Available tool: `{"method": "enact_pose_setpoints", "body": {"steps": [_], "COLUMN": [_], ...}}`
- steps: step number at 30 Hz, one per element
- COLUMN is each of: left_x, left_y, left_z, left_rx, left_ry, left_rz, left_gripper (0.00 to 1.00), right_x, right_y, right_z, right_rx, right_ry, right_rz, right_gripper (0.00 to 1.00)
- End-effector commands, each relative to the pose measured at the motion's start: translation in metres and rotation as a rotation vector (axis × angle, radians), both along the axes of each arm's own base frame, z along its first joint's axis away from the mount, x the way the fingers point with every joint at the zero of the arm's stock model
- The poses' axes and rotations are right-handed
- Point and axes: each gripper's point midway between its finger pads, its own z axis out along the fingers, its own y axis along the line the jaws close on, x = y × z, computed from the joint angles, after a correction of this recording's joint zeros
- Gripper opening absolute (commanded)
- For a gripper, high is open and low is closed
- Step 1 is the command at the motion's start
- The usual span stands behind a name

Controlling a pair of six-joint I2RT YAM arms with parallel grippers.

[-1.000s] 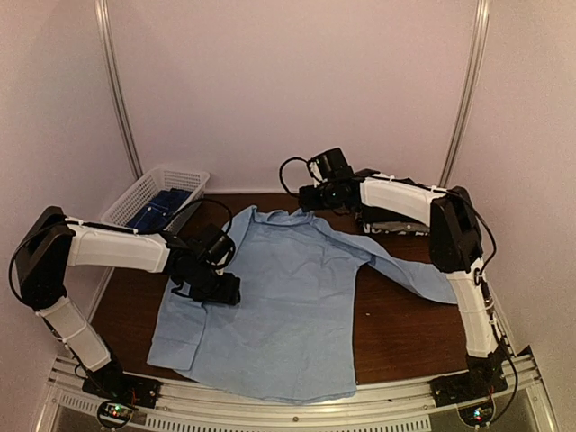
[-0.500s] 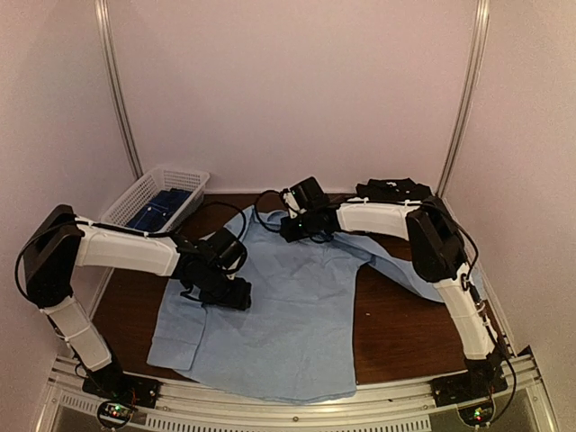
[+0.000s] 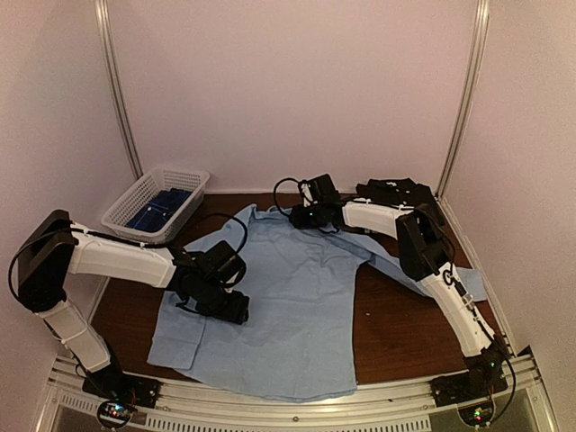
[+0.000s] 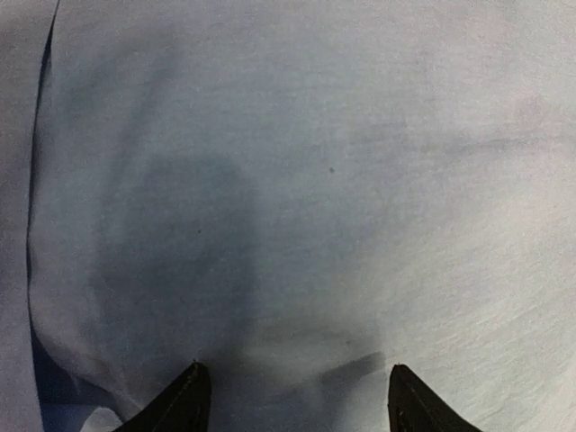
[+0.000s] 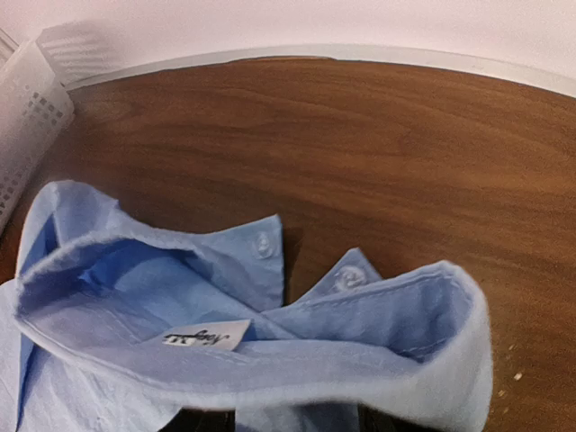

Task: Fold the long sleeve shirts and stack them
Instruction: Smooth out the flattened shirt at the center of the board.

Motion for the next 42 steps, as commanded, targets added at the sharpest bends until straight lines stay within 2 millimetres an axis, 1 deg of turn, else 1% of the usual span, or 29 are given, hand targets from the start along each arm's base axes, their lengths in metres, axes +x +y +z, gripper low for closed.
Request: {"method": "enact_pose_setpoints", "body": {"steps": [1, 3, 7, 10, 14, 18, 19, 21, 24, 25, 27, 29, 30, 32, 33, 34, 35, 36, 39, 42], "left_x": [-0.024, -0.029, -0.039, -0.045, -0.048, -0.048, -0.047, -0.039, -0.021, -0.014, -0.002, 0.013, 0.019, 0.033, 0.039, 0.046, 0.053, 0.06, 0.079, 0.092], "left_y": [0.021, 0.027, 0.037, 0.043, 0.047, 0.048, 0.049, 0.046, 0.036, 0.031, 0.021, 0.01, 0.005, -0.006, -0.012, -0.018, -0.023, -0.03, -0.044, -0.058], "left_z": [-0.008, -0.009, -0.008, -0.01, -0.008, -0.003, 0.0, 0.012, 0.035, 0.044, 0.057, 0.07, 0.073, 0.075, 0.076, 0.072, 0.076, 0.071, 0.065, 0.055], "left_rx": [0.032, 0.039, 0.037, 0.038, 0.031, 0.025, 0.024, 0.017, -0.01, -0.023, -0.039, -0.056, -0.056, -0.061, -0.059, -0.05, -0.055, -0.052, -0.057, -0.05], "left_ry": [0.064, 0.072, 0.083, 0.091, 0.089, 0.082, 0.072, 0.037, -0.032, -0.057, -0.097, -0.137, -0.154, -0.173, -0.178, -0.18, -0.194, -0.19, -0.193, -0.188], "left_rz": [0.018, 0.027, 0.039, 0.044, 0.052, 0.06, 0.065, 0.076, 0.096, 0.098, 0.102, 0.099, 0.098, 0.084, 0.074, 0.062, 0.053, 0.043, 0.018, -0.014], "left_gripper": [0.7, 0.7, 0.7, 0.7, 0.7, 0.7, 0.7, 0.7, 0.7, 0.7, 0.7, 0.7, 0.7, 0.7, 0.7, 0.7, 0.7, 0.7, 0.7, 0.7], "right_x": [0.035, 0.047, 0.064, 0.068, 0.065, 0.055, 0.051, 0.041, 0.014, 0.002, -0.024, -0.052, -0.065, -0.092, -0.105, -0.12, -0.13, -0.14, -0.159, -0.161], "right_y": [-0.014, -0.021, -0.032, -0.032, -0.033, -0.038, -0.04, -0.043, -0.045, -0.046, -0.045, -0.044, -0.046, -0.049, -0.052, -0.058, -0.061, -0.067, -0.091, -0.112], "right_z": [0.007, 0.013, 0.038, 0.061, 0.095, 0.126, 0.133, 0.141, 0.142, 0.15, 0.144, 0.136, 0.129, 0.117, 0.107, 0.094, 0.088, 0.081, 0.06, 0.043], "right_rx": [0.133, 0.174, 0.232, 0.245, 0.227, 0.192, 0.181, 0.152, 0.111, 0.104, 0.08, 0.054, 0.047, 0.036, 0.03, 0.016, 0.014, 0.011, -0.008, -0.001], "right_ry": [-0.038, -0.058, -0.126, -0.172, -0.221, -0.238, -0.24, -0.224, -0.185, -0.183, -0.161, -0.138, -0.118, -0.083, -0.059, -0.024, -0.005, 0.016, 0.055, 0.095], "right_rz": [-0.071, -0.096, -0.121, -0.105, -0.076, -0.055, -0.049, -0.04, -0.021, -0.013, 0.002, 0.017, 0.023, 0.034, 0.035, 0.032, 0.027, 0.018, -0.04, -0.086], "right_gripper": [0.49, 0.53, 0.63, 0.69, 0.75, 0.78, 0.78, 0.79, 0.79, 0.78, 0.78, 0.78, 0.78, 0.76, 0.75, 0.74, 0.73, 0.72, 0.71, 0.7]}}
